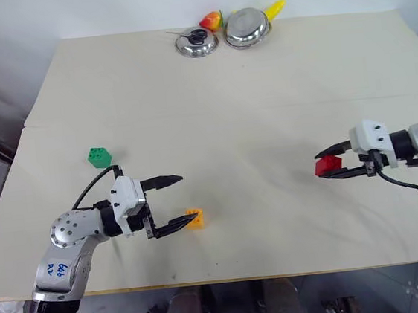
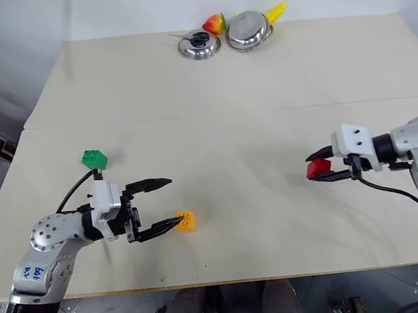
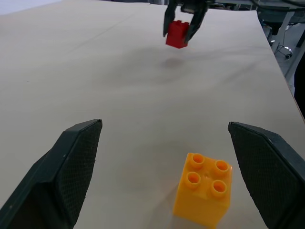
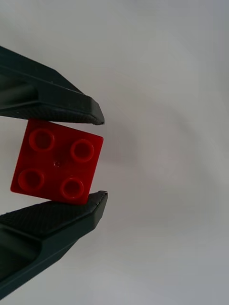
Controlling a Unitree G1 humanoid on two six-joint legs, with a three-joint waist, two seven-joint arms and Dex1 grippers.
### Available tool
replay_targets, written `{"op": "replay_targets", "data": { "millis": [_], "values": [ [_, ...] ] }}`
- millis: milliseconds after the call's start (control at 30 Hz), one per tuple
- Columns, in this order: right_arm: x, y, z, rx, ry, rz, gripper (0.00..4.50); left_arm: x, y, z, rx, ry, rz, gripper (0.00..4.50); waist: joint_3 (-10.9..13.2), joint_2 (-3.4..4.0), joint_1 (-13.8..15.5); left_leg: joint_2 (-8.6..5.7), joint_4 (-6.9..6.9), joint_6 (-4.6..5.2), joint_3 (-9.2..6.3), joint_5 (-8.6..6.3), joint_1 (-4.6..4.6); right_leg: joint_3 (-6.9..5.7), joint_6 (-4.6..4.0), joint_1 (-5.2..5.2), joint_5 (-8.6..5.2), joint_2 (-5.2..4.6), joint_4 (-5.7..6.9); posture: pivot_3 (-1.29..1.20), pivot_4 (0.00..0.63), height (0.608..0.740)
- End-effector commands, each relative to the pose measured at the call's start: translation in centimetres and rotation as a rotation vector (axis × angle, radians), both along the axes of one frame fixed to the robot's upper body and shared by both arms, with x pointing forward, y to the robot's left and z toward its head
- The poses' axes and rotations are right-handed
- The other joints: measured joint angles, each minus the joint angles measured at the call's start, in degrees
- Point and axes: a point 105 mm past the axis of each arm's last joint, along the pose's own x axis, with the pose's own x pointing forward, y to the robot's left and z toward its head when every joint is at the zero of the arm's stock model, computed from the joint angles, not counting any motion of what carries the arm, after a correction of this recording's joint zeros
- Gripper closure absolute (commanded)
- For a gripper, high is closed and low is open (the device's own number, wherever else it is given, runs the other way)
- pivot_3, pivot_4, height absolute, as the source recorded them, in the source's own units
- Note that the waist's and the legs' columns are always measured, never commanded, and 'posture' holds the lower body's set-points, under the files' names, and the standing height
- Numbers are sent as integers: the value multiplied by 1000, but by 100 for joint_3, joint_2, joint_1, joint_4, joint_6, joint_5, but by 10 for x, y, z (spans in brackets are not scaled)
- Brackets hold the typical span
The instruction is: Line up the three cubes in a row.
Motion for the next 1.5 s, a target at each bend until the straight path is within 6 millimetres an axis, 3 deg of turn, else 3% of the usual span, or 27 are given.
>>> {"op": "replay_targets", "data": {
  "millis": [33, 300, 333, 400, 567, 700, 867, 1067, 1200, 1400, 1500],
  "values": [
    [-2, 0, -6, -81, 20, 99, 2622, -6, 0, 10, -1, -42, -29, 0, 0, 0, 32, 0, 7, 0, -2, -2, -4, -1, 0, 0, 0, 0, 0, 0, 150, 740],
    [22, 23, -3, -65, 0, 129, 2622, -6, -3, 8, 16, -43, -59, 0, 0, 0, -24, 6, 31, -2, -9, -7, -10, -6, -1, 2, -1, 1, 11, 0, 150, 740],
    [24, 25, -2, -50, -5, 124, 2084, -6, -3, 8, 13, -44, -58, 0, 0, 0, -39, 6, 31, -2, -9, -7, -10, -6, -2, 2, -1, 1, 13, 0, 150, 740],
    [26, 27, 0, -27, 4, 117, 1695, -6, -4, 8, 11, -45, -57, 0, 0, 0, -84, 6, 33, -2, -10, -7, -10, -5, -2, 2, -1, 1, 15, 0, 150, 740],
    [26, 27, 13, 23, -59, 120, 47, -8, -3, 6, 14, -40, -53, 0, 1, 1, -88, 4, 34, -2, -13, -7, -10, -5, -2, 2, -1, -1, 17, 0, 150, 740],
    [28, 18, 24, 80, -26, 28, 17, -6, -2, 6, 17, -39, -49, 0, 1, 2, -93, 4, 34, -2, -13, -7, -11, -6, -2, 2, -1, -2, 17, 0, 150, 740],
    [24, -2, 11, 77, 113, -137, 17, -4, -2, 6, 15, -46, -50, 0, 1, 2, -70, 2, 34, -2, -19, -8, -12, -9, -3, 2, -1, -6, 17, 0, 150, 740],
    [23, 4, 0, 144, 144, -174, 17, -2, -3, 7, 20, -52, -56, 0, 2, 4, -104, 1, 34, -2, -14, -9, -12, -8, -3, 1, -1, -6, 20, 0, 150, 740],
    [25, 10, -6, 166, 156, -180, 914, 0, 0, 10, 29, -58, -55, 0, 2, 5, -98, 3, 34, -2, -11, -9, -11, -6, -3, 0, -1, -4, 22, 0, 150, 740],
    [29, 13, -7, 158, 145, -174, 3006, -1, 3, 11, 34, -60, -48, 0, 2, 5, -80, 0, 35, -2, -14, -9, -12, -6, -3, 0, -1, -5, 21, 0, 150, 740],
    [26, 16, -5, 101, 123, -97, 2981, -2, 3, 11, 31, -59, -49, 0, 3, 5, -91, -2, 35, -2, -13, -9, -13, -5, -3, 0, -1, -6, 21, 0, 150, 740]
  ]
}}
